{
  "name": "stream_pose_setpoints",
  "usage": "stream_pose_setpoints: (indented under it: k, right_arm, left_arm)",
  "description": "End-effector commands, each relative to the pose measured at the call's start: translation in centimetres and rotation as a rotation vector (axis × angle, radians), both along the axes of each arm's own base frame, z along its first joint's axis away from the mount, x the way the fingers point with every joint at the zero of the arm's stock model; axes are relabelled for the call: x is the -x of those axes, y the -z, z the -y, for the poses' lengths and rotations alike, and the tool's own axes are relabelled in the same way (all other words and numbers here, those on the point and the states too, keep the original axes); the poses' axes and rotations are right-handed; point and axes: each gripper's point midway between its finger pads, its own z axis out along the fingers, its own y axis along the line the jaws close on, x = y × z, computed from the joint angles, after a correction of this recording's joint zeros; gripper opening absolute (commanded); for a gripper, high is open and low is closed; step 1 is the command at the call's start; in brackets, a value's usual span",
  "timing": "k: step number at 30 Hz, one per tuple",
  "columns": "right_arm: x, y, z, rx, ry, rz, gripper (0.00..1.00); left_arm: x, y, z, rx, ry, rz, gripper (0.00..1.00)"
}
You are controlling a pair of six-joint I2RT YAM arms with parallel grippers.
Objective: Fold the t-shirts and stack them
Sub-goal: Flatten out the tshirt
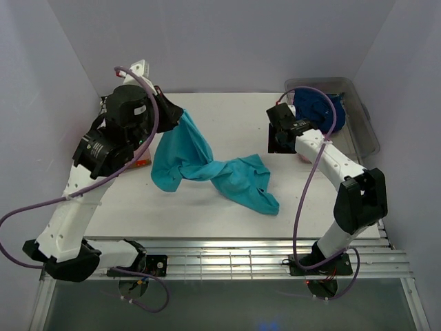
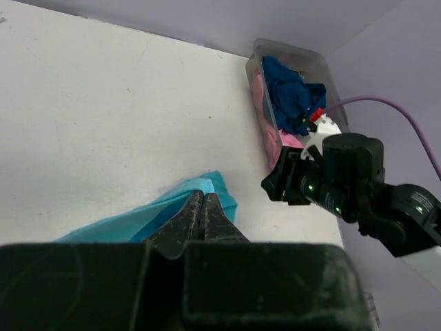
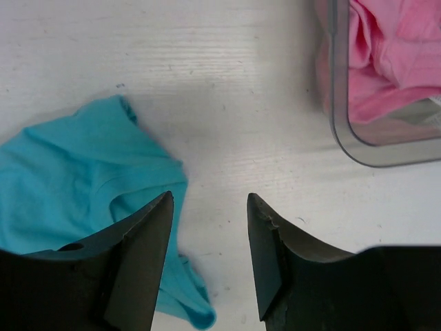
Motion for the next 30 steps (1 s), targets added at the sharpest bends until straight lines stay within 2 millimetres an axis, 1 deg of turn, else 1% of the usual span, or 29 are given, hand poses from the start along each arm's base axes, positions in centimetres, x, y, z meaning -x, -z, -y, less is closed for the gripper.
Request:
stream_pose_setpoints:
  k: [1, 2, 3, 4, 5, 6, 7, 8, 9, 12, 13, 14, 15, 17, 19, 20, 22, 23, 24, 25, 26, 27, 29, 30]
  right_arm:
    - [-2.2, 0.6, -2.2, -0.059, -0.044, -0.009, 0.53]
    - [-2.4, 1.3, -2.7, -0.071, -0.049, -0.027, 0.53]
    - [-2.5, 1.6, -3.1, -0.086, -0.059, -0.033, 0.53]
    - [-2.4, 2.1, -3.9, -0.118, -0.079, -0.054, 0.53]
    - [-2.4, 2.5, -4.3, -0.133, -0.088, -0.065, 0.53]
    - [-2.5, 2.8, -4.7, -0.149, -0.094, -0.075, 0.53]
    - [-2.6, 3.6, -5.6, -0.182, -0.112, -0.093, 0.53]
    - [-2.6, 3.9, -6.0, -0.196, -0.121, -0.100, 0.53]
    - [-3.1, 4.5, -6.5, -0.210, -0.128, -0.101, 0.53]
    - [-3.4, 5.2, -8.4, -0.278, -0.174, -0.125, 0.54]
    - [-3.9, 5.3, -9.5, -0.322, -0.196, -0.130, 0.54]
    - [-3.9, 5.4, -10.5, -0.363, -0.219, -0.142, 0.55]
    - [-4.0, 5.8, -11.1, -0.387, -0.228, -0.151, 0.55]
    - [-4.3, 5.4, -12.8, -0.453, -0.256, -0.143, 0.56]
    - [-4.4, 5.5, -13.9, -0.487, -0.273, -0.148, 0.58]
    - [-4.6, 5.5, -14.6, -0.503, -0.285, -0.138, 0.59]
    - [-4.6, 6.2, -15.4, -0.519, -0.301, -0.154, 0.59]
    - [-4.8, 5.9, -16.2, -0.528, -0.321, -0.144, 0.59]
    - [-4.8, 6.7, -16.6, -0.527, -0.325, -0.160, 0.59]
    - [-4.7, 6.9, -17.3, -0.536, -0.341, -0.168, 0.60]
    - [-4.9, 6.7, -17.9, -0.545, -0.354, -0.162, 0.59]
    - [-5.0, 7.3, -18.4, -0.547, -0.362, -0.168, 0.60]
    - [-4.8, 7.5, -19.6, -0.559, -0.391, -0.178, 0.60]
    - [-5.2, 7.8, -20.1, -0.559, -0.397, -0.181, 0.60]
  left_arm:
    - [1.9, -1.5, -1.8, 0.047, -0.038, 0.031, 0.00]
    - [2.1, -1.6, -2.0, 0.056, -0.042, 0.031, 0.00]
    - [2.2, -1.3, -2.1, 0.047, -0.045, 0.027, 0.00]
    - [2.3, -0.3, -2.4, 0.020, -0.053, 0.003, 0.00]
    - [2.1, 0.7, -2.3, -0.006, -0.055, -0.027, 0.00]
    - [2.1, 1.5, -2.1, -0.019, -0.044, -0.051, 0.00]
    - [2.2, 2.0, -1.7, -0.021, -0.024, -0.067, 0.00]
    - [2.5, 2.3, -1.2, -0.011, 0.004, -0.082, 0.00]
    - [2.5, 2.9, -1.0, -0.006, 0.008, -0.096, 0.00]
    - [2.6, 2.6, -1.1, -0.002, 0.007, -0.090, 0.00]
    - [2.7, 2.5, -1.2, -0.004, 0.007, -0.084, 0.00]
    - [2.8, 2.4, -1.3, -0.005, 0.005, -0.081, 0.00]
    - [2.9, 2.3, -1.4, -0.004, 0.007, -0.079, 0.00]
    - [3.0, 2.3, -1.4, -0.003, 0.009, -0.081, 0.00]
    - [3.3, 2.6, -1.5, 0.000, 0.009, -0.094, 0.00]
    - [3.4, 2.8, -1.5, 0.001, 0.010, -0.101, 0.00]
    - [3.7, 2.9, -1.4, 0.016, 0.017, -0.107, 0.00]
    - [3.8, 3.2, -1.3, 0.016, 0.019, -0.115, 0.00]
    - [3.9, 3.1, -1.3, 0.021, 0.022, -0.114, 0.00]
    - [4.1, 3.1, -1.4, 0.024, 0.023, -0.116, 0.00]
    - [4.2, 3.3, -1.4, 0.026, 0.023, -0.120, 0.00]
    - [4.3, 3.3, -1.5, 0.027, 0.023, -0.120, 0.00]
    - [4.5, 3.2, -1.8, 0.024, 0.017, -0.122, 0.00]
    - [4.5, 3.2, -1.9, 0.022, 0.012, -0.122, 0.00]
